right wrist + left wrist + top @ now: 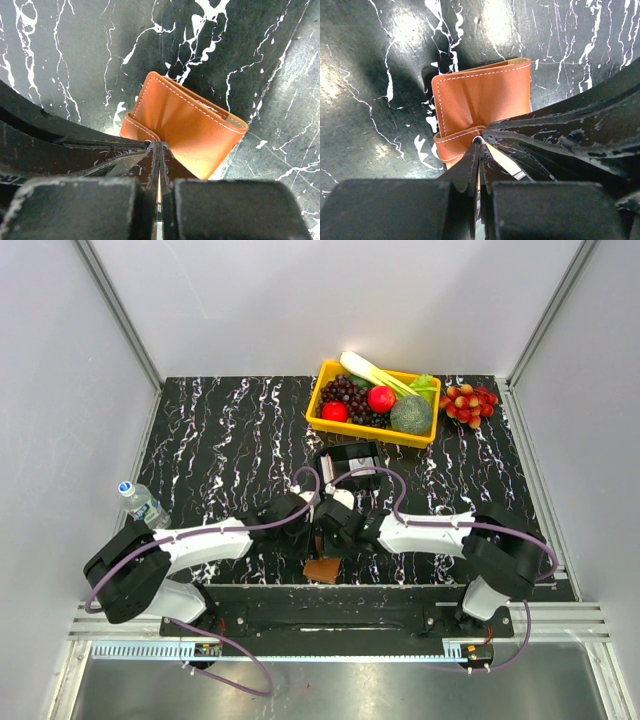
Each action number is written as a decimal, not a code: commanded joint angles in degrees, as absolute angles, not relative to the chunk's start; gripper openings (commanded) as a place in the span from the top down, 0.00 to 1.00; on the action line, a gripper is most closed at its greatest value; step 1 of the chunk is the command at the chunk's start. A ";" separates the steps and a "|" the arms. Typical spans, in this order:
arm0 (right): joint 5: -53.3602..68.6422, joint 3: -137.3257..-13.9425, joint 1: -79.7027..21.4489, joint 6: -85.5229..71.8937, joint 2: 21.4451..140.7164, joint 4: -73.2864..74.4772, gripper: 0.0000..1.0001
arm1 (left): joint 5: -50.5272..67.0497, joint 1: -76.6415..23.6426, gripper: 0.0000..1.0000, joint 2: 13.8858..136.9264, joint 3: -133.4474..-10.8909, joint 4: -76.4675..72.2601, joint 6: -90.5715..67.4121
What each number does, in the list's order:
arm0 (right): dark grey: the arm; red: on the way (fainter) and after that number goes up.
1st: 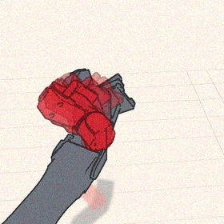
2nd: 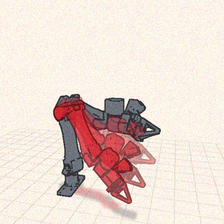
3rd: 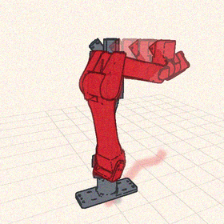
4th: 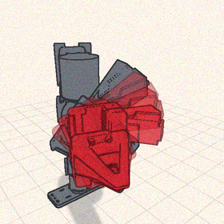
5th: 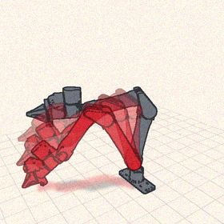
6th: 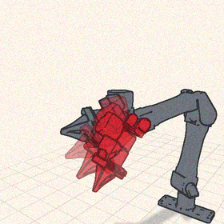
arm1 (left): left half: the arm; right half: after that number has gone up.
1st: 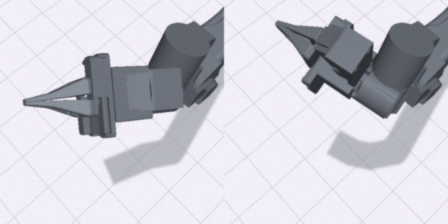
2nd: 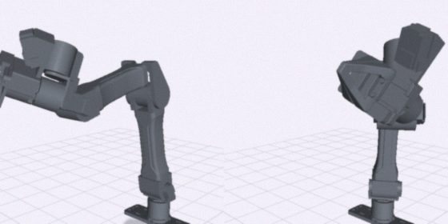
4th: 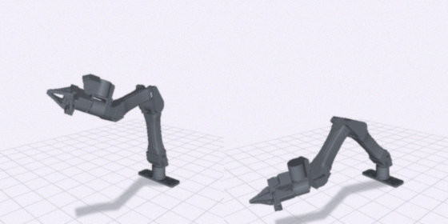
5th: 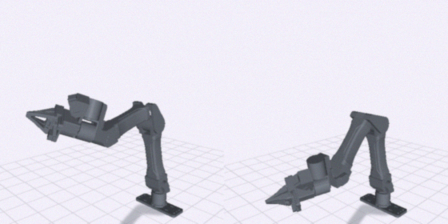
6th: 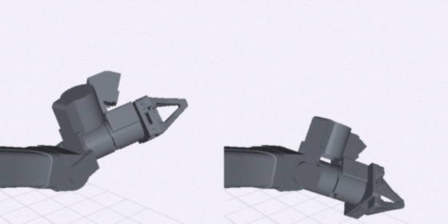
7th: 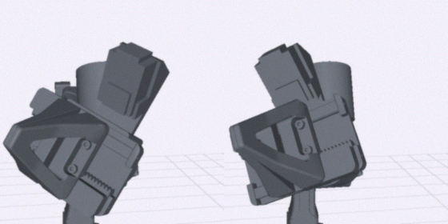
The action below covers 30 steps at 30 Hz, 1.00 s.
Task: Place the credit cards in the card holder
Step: Reset both arms
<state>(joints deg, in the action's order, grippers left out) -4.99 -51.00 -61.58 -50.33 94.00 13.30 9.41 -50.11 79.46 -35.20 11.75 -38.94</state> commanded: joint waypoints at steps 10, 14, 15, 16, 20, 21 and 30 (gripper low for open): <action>-13.79 -52.03 -66.18 -52.91 95.28 16.17 0.99 | -4.47 -53.35 1.00 82.28 -31.55 14.06 -42.63; -19.33 -50.54 -65.40 -51.25 88.35 15.04 0.87 | -7.99 -51.34 0.98 74.64 -34.53 17.22 -41.40; -19.68 -49.93 -64.61 -50.28 86.76 14.07 0.82 | -8.52 -50.11 0.82 73.40 -35.32 17.92 -40.96; -19.86 -49.49 -63.64 -49.84 85.18 13.63 0.72 | -8.61 -49.14 0.71 72.17 -35.94 18.28 -40.44; -18.20 -47.38 -58.37 -46.50 80.60 12.04 0.66 | -8.61 -44.40 0.11 66.99 -36.48 18.55 -38.33; -17.67 -47.03 -57.23 -45.71 79.38 12.22 0.64 | -8.09 -43.51 0.01 65.75 -36.56 18.28 -37.28; -17.66 -36.93 -47.83 -45.97 66.55 14.23 0.23 | -0.54 -35.60 0.01 62.05 -37.52 16.18 -33.93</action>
